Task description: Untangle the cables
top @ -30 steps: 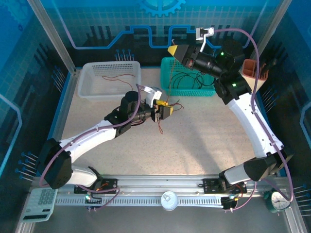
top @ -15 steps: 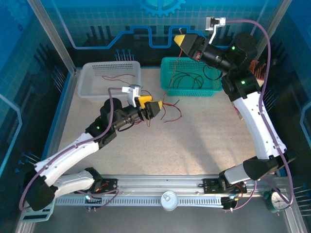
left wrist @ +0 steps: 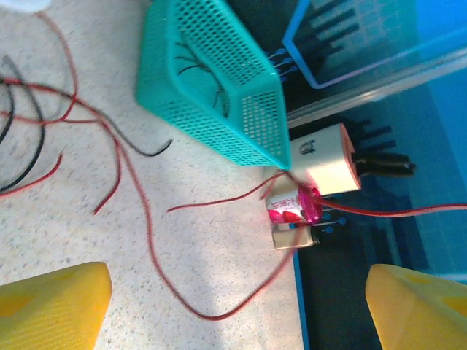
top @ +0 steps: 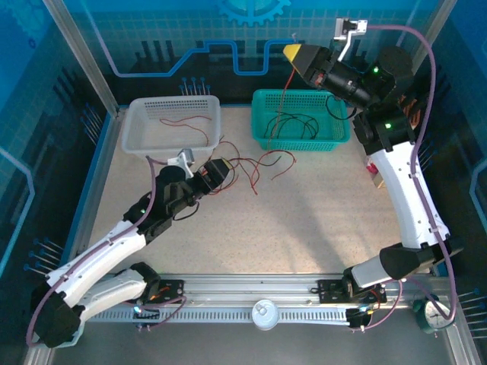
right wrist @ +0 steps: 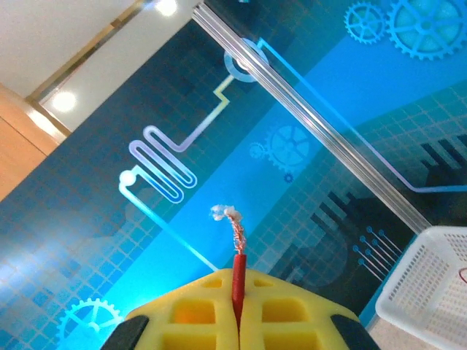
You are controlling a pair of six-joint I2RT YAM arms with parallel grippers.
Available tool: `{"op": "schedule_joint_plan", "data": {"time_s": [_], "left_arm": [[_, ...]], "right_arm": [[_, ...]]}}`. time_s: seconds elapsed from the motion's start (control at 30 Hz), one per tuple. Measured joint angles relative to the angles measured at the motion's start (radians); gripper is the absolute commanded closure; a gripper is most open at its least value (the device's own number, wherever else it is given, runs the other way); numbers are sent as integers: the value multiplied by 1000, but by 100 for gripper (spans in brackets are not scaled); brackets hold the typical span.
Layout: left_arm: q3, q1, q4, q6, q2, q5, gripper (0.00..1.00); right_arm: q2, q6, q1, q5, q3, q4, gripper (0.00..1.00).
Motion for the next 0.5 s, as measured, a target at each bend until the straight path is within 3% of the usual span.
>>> {"op": "schedule_joint_plan", "data": {"time_s": [0.5], "left_arm": [[-42, 26, 200, -206, 248, 35, 8]], "right_arm": [[13, 75, -15, -23, 86, 34, 100]]}}
